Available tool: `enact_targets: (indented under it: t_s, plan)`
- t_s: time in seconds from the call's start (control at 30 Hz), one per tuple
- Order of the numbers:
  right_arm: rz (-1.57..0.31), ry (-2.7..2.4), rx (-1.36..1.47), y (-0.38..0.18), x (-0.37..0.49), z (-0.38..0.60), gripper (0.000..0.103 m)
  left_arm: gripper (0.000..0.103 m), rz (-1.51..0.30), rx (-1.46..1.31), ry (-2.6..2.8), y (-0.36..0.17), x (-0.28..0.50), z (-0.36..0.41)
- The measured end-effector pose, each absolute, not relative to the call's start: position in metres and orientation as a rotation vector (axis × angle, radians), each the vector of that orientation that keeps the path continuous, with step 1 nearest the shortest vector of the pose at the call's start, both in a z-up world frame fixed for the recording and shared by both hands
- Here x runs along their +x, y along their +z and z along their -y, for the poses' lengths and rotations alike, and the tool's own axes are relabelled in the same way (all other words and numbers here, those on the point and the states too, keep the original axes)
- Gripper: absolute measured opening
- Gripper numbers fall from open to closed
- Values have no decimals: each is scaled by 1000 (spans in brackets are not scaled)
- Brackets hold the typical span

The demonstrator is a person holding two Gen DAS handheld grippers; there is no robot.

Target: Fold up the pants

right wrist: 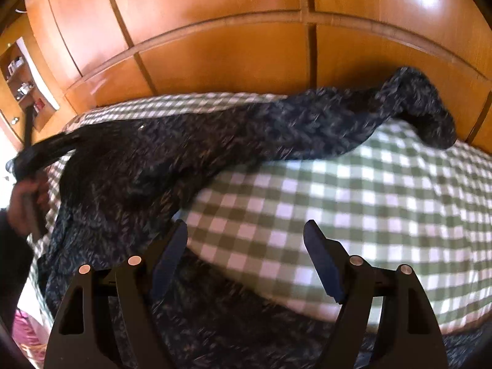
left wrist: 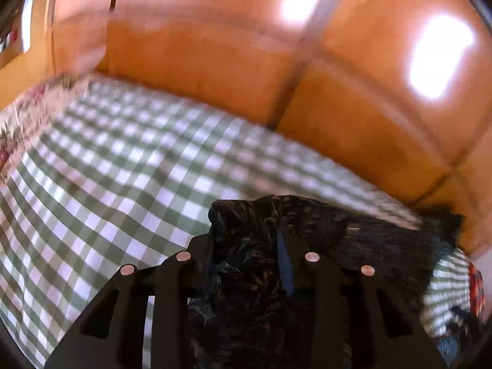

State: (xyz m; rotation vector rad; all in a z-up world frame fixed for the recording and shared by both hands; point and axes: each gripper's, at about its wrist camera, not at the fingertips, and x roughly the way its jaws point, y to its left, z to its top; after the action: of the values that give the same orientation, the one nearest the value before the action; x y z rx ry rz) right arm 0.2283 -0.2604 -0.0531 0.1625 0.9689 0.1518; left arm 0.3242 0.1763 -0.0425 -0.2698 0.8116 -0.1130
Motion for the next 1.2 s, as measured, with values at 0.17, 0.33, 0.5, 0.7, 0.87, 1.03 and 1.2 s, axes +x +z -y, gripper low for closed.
enact_targets:
  t_s: [0.17, 0.33, 0.5, 0.7, 0.87, 1.03, 1.2]
  plan:
    - [-945, 171, 231, -34, 250, 276, 77, 32, -598, -181, -267, 6, 237, -172]
    - [-986, 250, 425, -31, 282, 285, 77, 32, -551, -162, -338, 15, 174, -180]
    - [-1032, 264, 682, -49, 315, 289, 77, 31, -542, -165, -347, 14, 147, -188]
    - [-1040, 179, 912, -78, 340, 302, 65, 30, -510, -92, -389, 22, 116, -180]
    - [-1030, 84, 932, -85, 346, 315, 19, 30, -513, 4, -419, 25, 102, -167]
    - [-969, 121, 864, -58, 325, 321, 6, 30, -544, 50, -375, 21, 109, -169]
    - [-896, 196, 666, -20, 269, 309, 5, 31, -655, 73, -158, 17, 145, -175]
